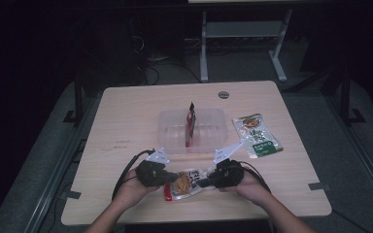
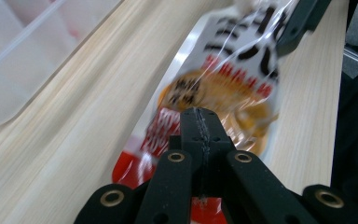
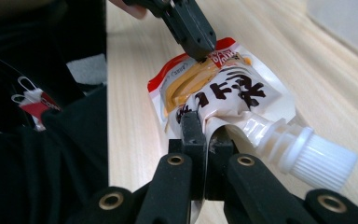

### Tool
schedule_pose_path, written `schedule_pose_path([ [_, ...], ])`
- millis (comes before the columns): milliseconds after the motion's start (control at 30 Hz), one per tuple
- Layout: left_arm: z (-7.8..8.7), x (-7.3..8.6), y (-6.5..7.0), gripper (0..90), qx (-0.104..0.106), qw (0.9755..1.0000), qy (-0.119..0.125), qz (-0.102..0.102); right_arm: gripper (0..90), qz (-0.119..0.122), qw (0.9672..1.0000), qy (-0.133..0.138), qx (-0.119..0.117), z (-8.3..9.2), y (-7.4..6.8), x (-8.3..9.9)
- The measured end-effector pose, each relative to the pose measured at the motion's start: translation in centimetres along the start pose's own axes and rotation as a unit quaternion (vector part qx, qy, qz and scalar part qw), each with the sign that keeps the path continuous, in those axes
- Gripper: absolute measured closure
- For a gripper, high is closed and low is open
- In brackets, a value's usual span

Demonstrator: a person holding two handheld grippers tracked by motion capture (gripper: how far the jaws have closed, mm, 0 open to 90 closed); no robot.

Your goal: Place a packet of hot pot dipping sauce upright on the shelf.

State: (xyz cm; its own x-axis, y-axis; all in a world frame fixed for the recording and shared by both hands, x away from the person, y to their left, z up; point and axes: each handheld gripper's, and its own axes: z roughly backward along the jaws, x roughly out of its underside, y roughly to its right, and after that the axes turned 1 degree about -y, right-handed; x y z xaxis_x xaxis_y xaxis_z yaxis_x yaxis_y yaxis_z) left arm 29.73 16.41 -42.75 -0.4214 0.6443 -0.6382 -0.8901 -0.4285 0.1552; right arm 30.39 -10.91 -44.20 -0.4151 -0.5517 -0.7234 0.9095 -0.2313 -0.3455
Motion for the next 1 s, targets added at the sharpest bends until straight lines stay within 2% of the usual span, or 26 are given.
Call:
schedule_pose_path([
  [67, 0.3, 0.1, -0.2, 90.0, -0.003, 1.0000, -0.002, -0.003, 89.6, 0.010, 0.9999, 0.008, -0.001, 0.4, -0.2, -0.2],
  [133, 0.3, 0.2, -0.3, 90.0, -0.003, 1.0000, 0.002, 0.003, 89.6, 0.017, 0.9997, 0.016, -0.005, 0.7, -0.4, -0.5],
  [167, 0.2, 0.2, -0.5, 90.0, -0.004, 1.0000, -0.002, -0.003, 89.6, 0.018, 0.9996, 0.019, -0.008, 0.9, -0.5, -0.6],
  [200, 0.1, 0.2, -0.4, 90.0, -0.002, 1.0000, 0.001, 0.006, 89.6, 0.020, 0.9995, 0.024, -0.010, 1.0, -0.6, -0.7],
  [267, -0.3, 0.1, -0.3, 90.0, 0.001, 1.0000, -0.004, -0.002, 89.6, 0.024, 0.9991, 0.033, -0.013, 1.4, -0.8, -0.8],
  [400, -1.3, -0.5, 0.6, 90.0, 0.023, 0.9997, -0.001, -0.009, 89.7, 0.031, 0.9980, 0.052, -0.018, 1.9, -0.9, -1.3],
  [567, -2.2, -1.5, 1.7, 90.0, 0.047, 0.9987, 0.016, -0.012, 89.6, 0.037, 0.9964, 0.073, -0.021, 2.4, -1.1, -1.7],
  [667, -2.6, -1.9, 2.2, 90.0, 0.052, 0.9983, 0.024, -0.012, 89.6, 0.044, 0.9960, 0.076, -0.015, 2.7, -1.4, -2.0],
  [833, -2.7, -2.1, 2.5, 90.0, 0.052, 0.9978, 0.034, -0.025, 89.6, 0.049, 0.9952, 0.082, -0.021, 2.5, -1.7, -2.3],
  [900, -2.7, -2.1, 2.6, 90.0, 0.053, 0.9977, 0.037, -0.023, 89.6, 0.051, 0.9950, 0.083, -0.022, 2.4, -1.7, -2.4],
  [1000, -2.8, -2.2, 2.6, 90.0, 0.052, 0.9976, 0.034, -0.030, 89.6, 0.049, 0.9951, 0.082, -0.023, 2.3, -1.7, -2.4],
])
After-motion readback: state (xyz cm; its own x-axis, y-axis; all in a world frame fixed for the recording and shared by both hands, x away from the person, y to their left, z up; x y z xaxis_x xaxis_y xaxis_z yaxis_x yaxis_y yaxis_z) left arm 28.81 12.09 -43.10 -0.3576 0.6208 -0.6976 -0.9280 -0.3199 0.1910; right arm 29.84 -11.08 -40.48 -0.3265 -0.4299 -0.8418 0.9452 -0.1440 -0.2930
